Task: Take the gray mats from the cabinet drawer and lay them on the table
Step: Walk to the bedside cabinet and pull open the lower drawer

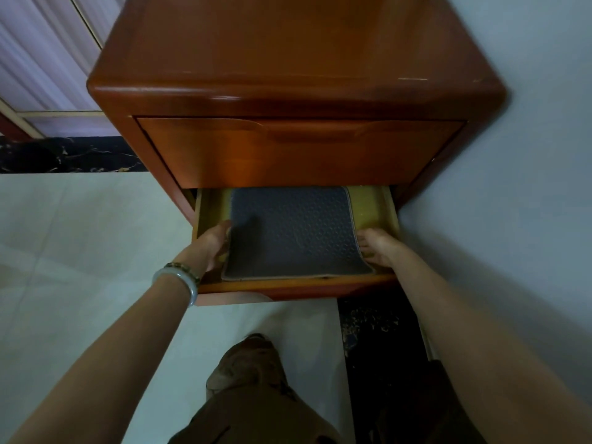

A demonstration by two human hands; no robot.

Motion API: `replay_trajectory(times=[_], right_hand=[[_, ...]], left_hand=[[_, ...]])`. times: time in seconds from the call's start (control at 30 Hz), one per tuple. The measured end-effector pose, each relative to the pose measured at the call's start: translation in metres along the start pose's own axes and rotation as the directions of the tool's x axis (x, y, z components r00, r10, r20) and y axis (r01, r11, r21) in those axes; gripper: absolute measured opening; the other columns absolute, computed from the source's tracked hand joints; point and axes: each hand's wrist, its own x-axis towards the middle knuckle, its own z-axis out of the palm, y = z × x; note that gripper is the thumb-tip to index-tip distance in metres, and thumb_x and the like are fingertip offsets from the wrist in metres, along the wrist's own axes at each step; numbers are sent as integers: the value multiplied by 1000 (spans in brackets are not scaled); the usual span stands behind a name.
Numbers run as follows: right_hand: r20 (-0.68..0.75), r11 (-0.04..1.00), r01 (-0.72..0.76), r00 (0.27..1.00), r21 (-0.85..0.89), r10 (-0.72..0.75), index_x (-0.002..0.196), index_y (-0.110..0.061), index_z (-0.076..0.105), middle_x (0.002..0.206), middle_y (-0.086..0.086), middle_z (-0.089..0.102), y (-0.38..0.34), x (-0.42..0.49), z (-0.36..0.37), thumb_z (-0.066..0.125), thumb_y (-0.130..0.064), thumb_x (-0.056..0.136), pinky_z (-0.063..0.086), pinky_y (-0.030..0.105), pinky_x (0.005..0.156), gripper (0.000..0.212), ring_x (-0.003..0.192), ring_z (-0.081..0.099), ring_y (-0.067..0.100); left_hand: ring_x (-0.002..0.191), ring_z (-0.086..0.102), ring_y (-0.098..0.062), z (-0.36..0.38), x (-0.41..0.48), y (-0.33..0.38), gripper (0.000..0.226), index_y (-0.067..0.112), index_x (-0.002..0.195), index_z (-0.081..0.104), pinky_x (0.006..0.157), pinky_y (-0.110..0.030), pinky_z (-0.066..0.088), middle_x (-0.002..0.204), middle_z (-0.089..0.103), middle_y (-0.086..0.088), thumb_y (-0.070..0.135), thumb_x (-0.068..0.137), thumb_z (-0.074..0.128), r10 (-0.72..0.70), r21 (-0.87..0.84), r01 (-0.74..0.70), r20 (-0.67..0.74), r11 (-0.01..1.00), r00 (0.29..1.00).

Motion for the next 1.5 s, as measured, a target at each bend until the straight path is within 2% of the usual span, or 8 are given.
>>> replay_trajectory(times=[0.17,0.33,0.47,0.57,0.9,1.17,1.37,1.5], right_hand=[[-2,999,11,1000,30,-11,132,-7,46,131,14,53,-8,-6,-3,39,-20,97,41,42,99,38,120,49,28],[-51,988,39,998,147,-32,116,-8,57,116,11,60,-22,-11,-15,54,-16,91,47,35,77,27,97,57,22],[-103,983,84,992,166,-67,126,-3,52,107,14,62,-39,-17,-18,64,-4,83,51,27,49,45,80,62,23],[-142,977,129,984,173,-105,124,0,56,111,15,62,-53,-25,-20,63,2,83,52,31,55,42,86,62,26],[-174,995,32,985,96,-14,119,-2,61,119,16,60,-94,-150,-40,64,2,82,51,44,90,37,108,59,33],[-129,997,-71,989,-19,68,116,-5,62,120,13,60,-128,-308,-80,63,-9,86,43,38,78,31,96,54,28],[-159,998,11,987,62,-1,115,-1,64,112,14,61,-138,-484,-108,63,-1,85,41,33,77,31,94,56,28],[-123,988,71,991,137,-54,118,-1,61,104,11,58,-135,-588,-119,58,4,87,43,28,64,32,72,54,17]], left_hand=[[126,48,-36,-16,5,5,65,6,142,34,102,-47,39,134,50,-14,47,94,49,-42,-52,43,26,998,999],[93,60,-31,-15,6,15,16,7,103,51,86,-43,47,114,60,-18,16,92,58,-40,-109,43,36,993,999],[92,62,-34,-11,1,21,28,5,119,45,78,-45,50,106,60,-19,12,93,56,-88,-60,94,94,994,992],[95,62,-34,-15,-4,28,33,4,124,45,69,-46,51,112,60,-19,10,93,55,-97,-66,103,87,993,991],[103,58,-36,-36,-140,82,24,4,116,53,83,-47,48,122,59,-18,8,92,57,-223,43,223,-16,974,975],[84,61,-36,-52,-311,124,33,0,121,51,62,-47,48,115,61,-20,14,92,59,-298,92,306,-91,948,950],[75,60,-33,-74,-460,134,26,-1,117,51,60,-46,46,103,64,-19,14,95,55,-241,75,249,-101,965,965],[67,69,-33,-93,-559,122,20,0,110,56,45,-39,55,90,68,-19,13,98,47,-213,-51,211,-41,976,976]])
